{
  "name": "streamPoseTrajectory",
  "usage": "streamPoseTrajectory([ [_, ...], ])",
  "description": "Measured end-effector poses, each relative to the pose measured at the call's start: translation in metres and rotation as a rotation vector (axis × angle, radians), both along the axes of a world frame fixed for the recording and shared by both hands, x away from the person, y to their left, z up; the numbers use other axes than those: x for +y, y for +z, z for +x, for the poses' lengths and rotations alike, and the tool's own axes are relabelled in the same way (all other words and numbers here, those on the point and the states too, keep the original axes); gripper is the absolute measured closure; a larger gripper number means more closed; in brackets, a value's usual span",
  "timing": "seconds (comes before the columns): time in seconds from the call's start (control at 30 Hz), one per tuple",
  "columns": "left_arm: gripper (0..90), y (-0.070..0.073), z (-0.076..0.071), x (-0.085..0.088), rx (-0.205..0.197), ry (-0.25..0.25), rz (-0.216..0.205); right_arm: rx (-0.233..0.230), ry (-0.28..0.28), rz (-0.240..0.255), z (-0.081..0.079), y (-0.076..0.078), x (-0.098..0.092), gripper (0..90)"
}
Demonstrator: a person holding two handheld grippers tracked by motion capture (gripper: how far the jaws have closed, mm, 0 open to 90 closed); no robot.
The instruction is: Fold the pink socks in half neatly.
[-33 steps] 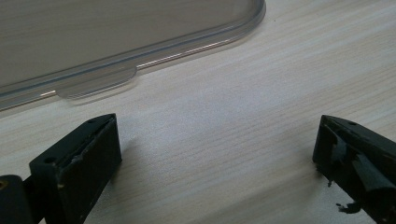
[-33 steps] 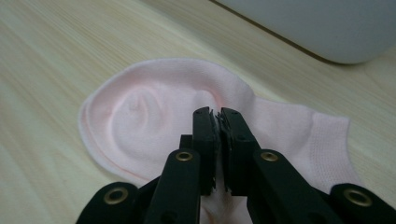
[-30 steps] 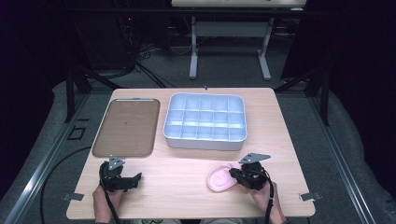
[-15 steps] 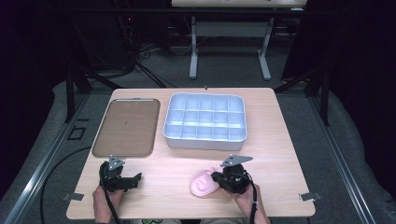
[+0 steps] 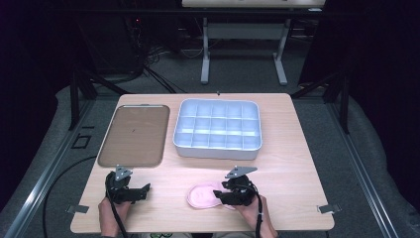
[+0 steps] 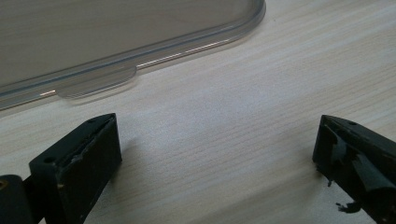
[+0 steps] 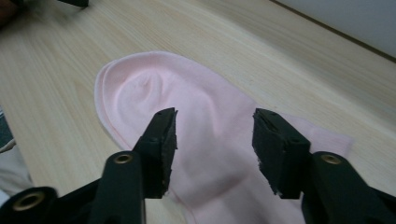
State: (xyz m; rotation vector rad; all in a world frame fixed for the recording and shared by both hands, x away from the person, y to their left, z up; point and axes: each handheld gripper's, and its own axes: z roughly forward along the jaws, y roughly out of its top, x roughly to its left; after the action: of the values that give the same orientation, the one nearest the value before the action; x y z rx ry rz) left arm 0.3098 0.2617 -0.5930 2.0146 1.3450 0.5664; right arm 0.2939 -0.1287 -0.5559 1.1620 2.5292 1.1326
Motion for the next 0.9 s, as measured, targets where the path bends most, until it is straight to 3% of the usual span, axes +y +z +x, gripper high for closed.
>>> streamPoseTrajectory([
  [0.07,0.9,0.0,0.0,0.0,0.001,0.002,-0.002,0.001,0.001,0.009,-0.001,0.003,-0.005,46.4],
  [0.13,1.0,0.0,0.0,0.0,0.001,0.012,-0.002,-0.032,-0.007,-0.004,-0.004,0.007,-0.016,40.2],
  [0.2,0.9,0.0,-0.001,-0.001,0.002,0.025,-0.002,-0.03,0.002,-0.006,-0.006,0.011,-0.032,37.2],
  [0.33,0.9,0.002,0.0,-0.001,0.021,0.041,0.004,-0.044,-0.046,-0.089,-0.009,0.012,-0.045,31.3],
  [0.4,0.8,0.003,0.0,0.0,0.032,0.04,0.009,-0.046,-0.063,-0.103,-0.009,0.012,-0.048,31.2],
  [0.5,0.0,0.009,-0.006,-0.003,-0.01,0.037,-0.051,-0.058,-0.108,-0.105,-0.011,0.011,-0.062,33.6],
  [0.73,0.5,0.027,-0.015,-0.04,0.001,-0.095,-0.092,-0.042,-0.154,-0.15,-0.014,0.01,-0.075,39.0],
  [0.83,2.4,0.031,-0.017,-0.056,0.003,-0.143,-0.09,-0.023,-0.187,-0.241,-0.016,0.011,-0.077,39.9],
  [0.87,3.1,0.031,-0.017,-0.056,0.003,-0.143,-0.09,-0.023,-0.187,-0.241,-0.016,0.011,-0.077,39.9],
  [0.9,3.9,0.033,-0.019,-0.066,0.003,-0.175,-0.092,0.003,-0.186,-0.298,-0.017,0.011,-0.076,40.7],
])
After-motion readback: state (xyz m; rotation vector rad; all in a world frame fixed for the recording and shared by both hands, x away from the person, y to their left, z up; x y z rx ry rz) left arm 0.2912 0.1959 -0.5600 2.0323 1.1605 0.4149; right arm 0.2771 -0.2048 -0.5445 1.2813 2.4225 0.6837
